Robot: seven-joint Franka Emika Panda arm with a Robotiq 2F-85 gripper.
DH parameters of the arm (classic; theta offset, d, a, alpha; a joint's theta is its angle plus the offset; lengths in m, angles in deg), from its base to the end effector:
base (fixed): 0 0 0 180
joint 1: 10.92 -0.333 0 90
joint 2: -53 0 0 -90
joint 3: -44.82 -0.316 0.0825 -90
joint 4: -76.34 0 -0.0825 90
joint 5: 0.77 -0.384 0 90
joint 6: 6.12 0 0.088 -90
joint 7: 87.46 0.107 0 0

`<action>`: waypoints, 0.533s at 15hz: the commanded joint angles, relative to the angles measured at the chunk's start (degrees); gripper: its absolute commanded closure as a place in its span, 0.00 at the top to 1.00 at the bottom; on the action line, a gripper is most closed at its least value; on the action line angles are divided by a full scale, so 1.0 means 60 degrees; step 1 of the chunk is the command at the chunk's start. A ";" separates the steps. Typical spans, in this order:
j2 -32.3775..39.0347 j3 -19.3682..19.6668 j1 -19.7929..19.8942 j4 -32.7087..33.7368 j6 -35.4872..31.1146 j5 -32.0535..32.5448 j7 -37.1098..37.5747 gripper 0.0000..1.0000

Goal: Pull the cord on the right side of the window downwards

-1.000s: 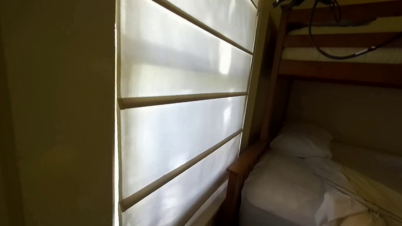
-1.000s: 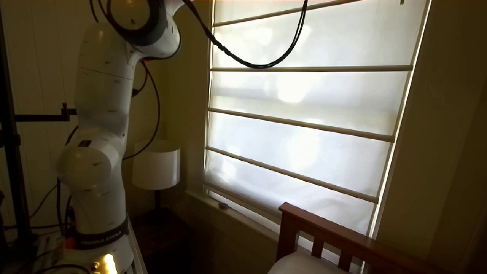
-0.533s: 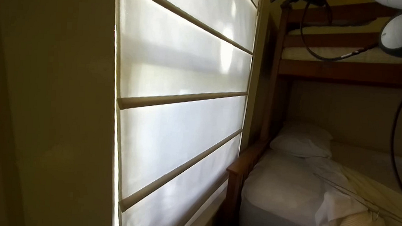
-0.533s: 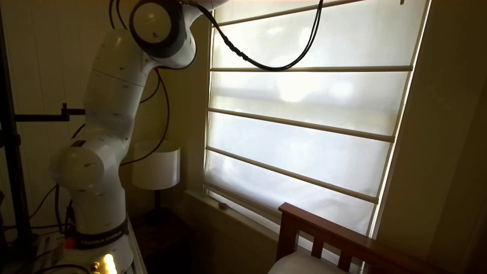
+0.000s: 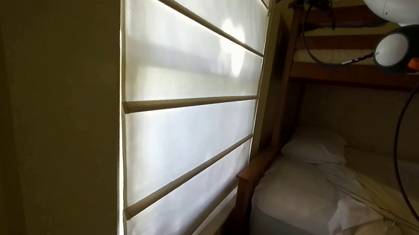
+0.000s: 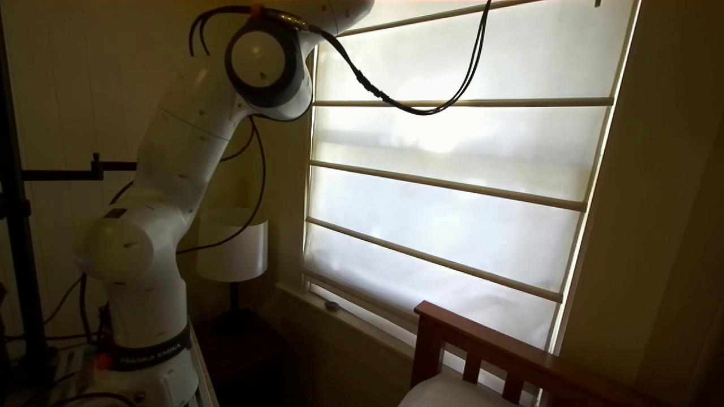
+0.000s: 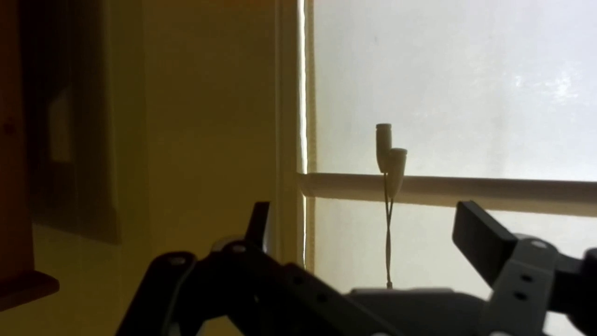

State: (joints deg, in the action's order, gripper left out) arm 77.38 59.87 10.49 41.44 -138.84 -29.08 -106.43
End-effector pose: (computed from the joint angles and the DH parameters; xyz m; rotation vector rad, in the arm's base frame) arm 0.5419 -0.2943 0.9133 2.3194 -0.3077 1.8255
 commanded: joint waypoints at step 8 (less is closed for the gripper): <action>0.1575 0.0411 -0.0890 0.0787 -0.3985 0.0358 0.1538 1.00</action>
State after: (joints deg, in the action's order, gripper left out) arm 83.43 59.91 6.06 42.47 -158.58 -28.87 -103.45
